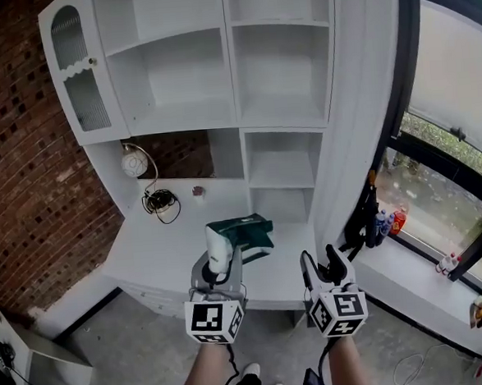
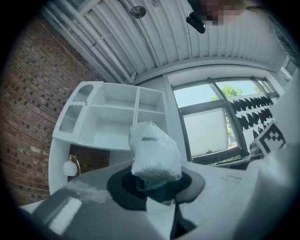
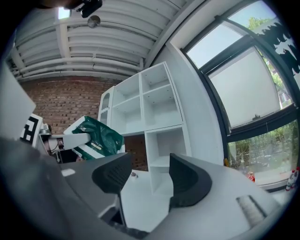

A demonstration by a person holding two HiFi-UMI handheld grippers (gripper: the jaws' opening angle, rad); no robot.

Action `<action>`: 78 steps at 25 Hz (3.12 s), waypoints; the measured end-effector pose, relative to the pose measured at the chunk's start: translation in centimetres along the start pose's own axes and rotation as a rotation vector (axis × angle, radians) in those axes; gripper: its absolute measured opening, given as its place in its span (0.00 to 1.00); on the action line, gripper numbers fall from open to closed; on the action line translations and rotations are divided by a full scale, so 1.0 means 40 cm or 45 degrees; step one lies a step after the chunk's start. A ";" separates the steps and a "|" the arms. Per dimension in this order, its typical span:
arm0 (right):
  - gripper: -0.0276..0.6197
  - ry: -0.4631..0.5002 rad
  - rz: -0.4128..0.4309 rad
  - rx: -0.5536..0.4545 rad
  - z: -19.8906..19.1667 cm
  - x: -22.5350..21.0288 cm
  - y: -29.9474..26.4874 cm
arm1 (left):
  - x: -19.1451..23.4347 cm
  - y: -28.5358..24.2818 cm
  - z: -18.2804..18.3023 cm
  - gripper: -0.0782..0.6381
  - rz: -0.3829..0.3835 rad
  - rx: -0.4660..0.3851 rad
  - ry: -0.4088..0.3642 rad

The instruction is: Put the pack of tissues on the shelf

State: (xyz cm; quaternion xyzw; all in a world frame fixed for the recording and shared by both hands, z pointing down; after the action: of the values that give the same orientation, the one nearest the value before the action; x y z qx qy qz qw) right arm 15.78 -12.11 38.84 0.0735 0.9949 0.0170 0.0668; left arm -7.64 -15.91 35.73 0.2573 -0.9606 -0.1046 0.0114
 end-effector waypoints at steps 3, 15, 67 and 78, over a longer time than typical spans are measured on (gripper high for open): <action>0.43 -0.003 -0.034 -0.024 0.008 0.004 -0.057 | 0.043 -0.062 -0.004 0.25 -0.047 -0.007 -0.001; 0.43 -0.018 -0.138 -0.039 0.012 0.022 -0.199 | 0.155 -0.217 -0.064 0.25 -0.183 -0.005 0.103; 0.44 -0.386 0.241 0.101 -0.098 -0.194 -0.609 | 0.109 -0.639 -0.334 0.25 -0.455 0.141 0.972; 0.16 -0.375 0.244 0.091 -0.103 -0.182 -0.599 | 0.128 -0.643 -0.360 0.25 -0.474 0.182 0.978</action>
State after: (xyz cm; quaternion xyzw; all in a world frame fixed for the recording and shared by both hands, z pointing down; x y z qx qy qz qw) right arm 18.89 -36.96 42.83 0.1719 0.9628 -0.0229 0.2074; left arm 1.66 -43.03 44.31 0.4467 -0.8286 0.0653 0.3311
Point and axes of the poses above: the fingertips, and each gripper's own axes: y backward along the fingers, x to its left, z out of its top, the point moved 7 cm from there along y, backward along the fingers, and after that the axes turned 1 degree about -x, right-handed, at the moved point
